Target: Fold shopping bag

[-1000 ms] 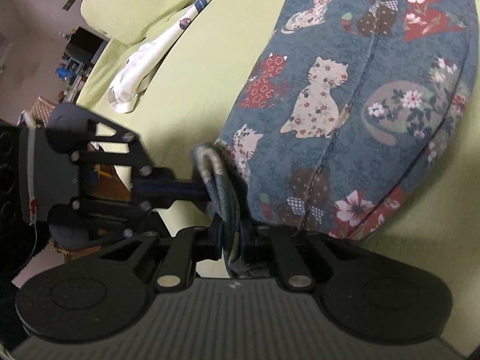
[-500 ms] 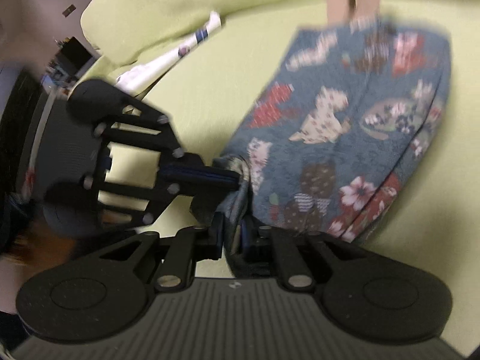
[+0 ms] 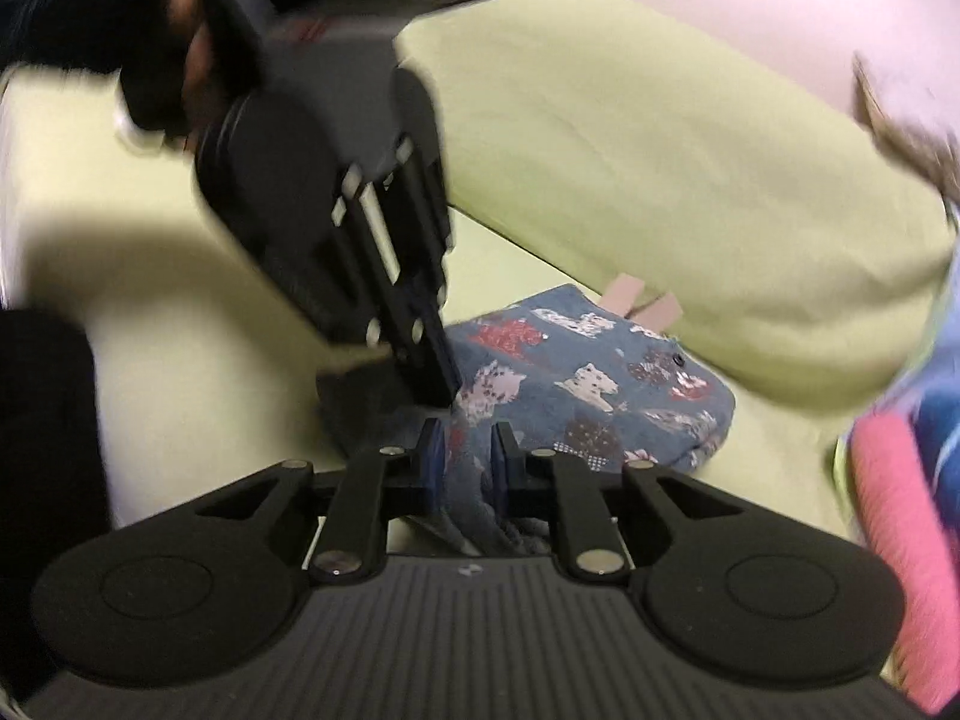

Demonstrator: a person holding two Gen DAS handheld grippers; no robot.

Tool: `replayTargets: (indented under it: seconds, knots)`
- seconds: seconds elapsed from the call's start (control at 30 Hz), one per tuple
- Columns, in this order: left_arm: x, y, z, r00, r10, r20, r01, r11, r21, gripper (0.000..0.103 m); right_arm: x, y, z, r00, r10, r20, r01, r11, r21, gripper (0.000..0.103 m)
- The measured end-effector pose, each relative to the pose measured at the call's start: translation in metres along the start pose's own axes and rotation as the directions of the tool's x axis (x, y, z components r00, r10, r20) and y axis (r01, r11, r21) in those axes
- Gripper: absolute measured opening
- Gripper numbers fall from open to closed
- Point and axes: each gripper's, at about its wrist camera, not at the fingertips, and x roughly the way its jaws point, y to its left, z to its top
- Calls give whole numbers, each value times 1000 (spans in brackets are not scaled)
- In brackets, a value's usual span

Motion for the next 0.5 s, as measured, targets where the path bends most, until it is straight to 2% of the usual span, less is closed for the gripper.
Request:
replayTargets:
  seconds: [0.07,0.13,0.2,0.23,0.3,0.37,0.4,0.5]
  knots:
    - [-3,-3,-6,999,14,35,-14,1000,12,0,4,-3,0,1000,24,-8,-24,1000,15,13]
    - [-11,-19,-18,994,61,90,-71,991,116,0,6,-9,2,999,45,-16,-45,998,43,14]
    - [-23,-39,-32,987,96,128,-126,960,252,4,7,-15,4,997,73,-24,-71,993,90,13]
    - [-31,-47,-38,985,100,144,-140,943,301,10,8,-20,5,995,91,-27,-88,989,117,13]
    - [-44,-61,-45,980,103,168,-162,907,389,13,12,-28,6,991,128,-33,-122,980,157,13]
    - [-46,-75,-52,974,140,176,-211,840,500,29,16,-35,5,987,159,-37,-149,972,180,13]
    - [-42,-81,-57,972,158,172,-228,798,557,43,18,-39,4,984,176,-37,-165,965,204,13]
    - [-22,-96,-71,967,208,150,-251,649,719,45,23,-51,2,973,228,-33,-211,940,267,12]
